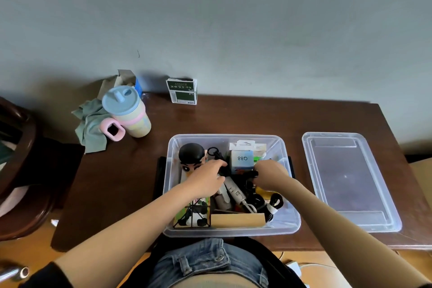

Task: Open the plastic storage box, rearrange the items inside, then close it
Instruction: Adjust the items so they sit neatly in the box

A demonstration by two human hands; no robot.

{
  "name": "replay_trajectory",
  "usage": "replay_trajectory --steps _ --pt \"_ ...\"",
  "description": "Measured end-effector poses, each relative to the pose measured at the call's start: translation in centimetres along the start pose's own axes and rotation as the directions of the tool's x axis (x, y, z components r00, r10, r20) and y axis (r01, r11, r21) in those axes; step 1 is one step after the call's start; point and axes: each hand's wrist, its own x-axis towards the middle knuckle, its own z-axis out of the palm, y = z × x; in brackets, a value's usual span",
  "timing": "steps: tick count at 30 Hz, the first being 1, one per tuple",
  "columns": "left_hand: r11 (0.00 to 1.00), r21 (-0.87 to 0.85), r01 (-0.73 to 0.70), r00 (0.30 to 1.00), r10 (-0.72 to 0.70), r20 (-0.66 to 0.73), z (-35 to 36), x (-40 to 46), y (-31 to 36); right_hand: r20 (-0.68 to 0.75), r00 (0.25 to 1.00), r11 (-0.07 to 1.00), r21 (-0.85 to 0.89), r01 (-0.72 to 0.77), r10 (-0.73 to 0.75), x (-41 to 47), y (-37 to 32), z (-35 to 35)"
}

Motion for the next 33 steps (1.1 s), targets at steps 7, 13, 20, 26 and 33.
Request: replay_trajectory --steps 7,13,20,26,33 --pt "0.996 -0.035 -0.079 0.994 0.076 -0.076 0.1 0.9 0.3 -0.173 0.983 0.898 0.422 0.128 -0.058 -4.3 2.0 -1.8" --pt "0.993 -0.066 -0.102 0.989 0.095 -0.111 -0.6 0.5 0.5 -0.242 0.963 0.542 0.828 0.144 0.115 -5.1 2.1 -2.4" --pt "0.808 -0.581 -0.094 0.993 0.034 -0.114 -2.2 -1.8 1.7 -0.1 0.992 0.066 0.993 0.096 0.071 -6.4 0.4 -4.0" --pt "0.529 -0.839 0.131 0.979 0.067 0.194 -4.0 -3.7 2.5 -0.069 0.998 -0.182 0.981 0.065 -0.014 -6.3 -2.4 -4.0" --pt "0.52 -0.854 0.031 0.996 0.06 0.073 -4.4 -4.7 1.3 -0.135 0.99 -0.048 0.99 0.134 -0.025 -5.7 -4.3 -3.7"
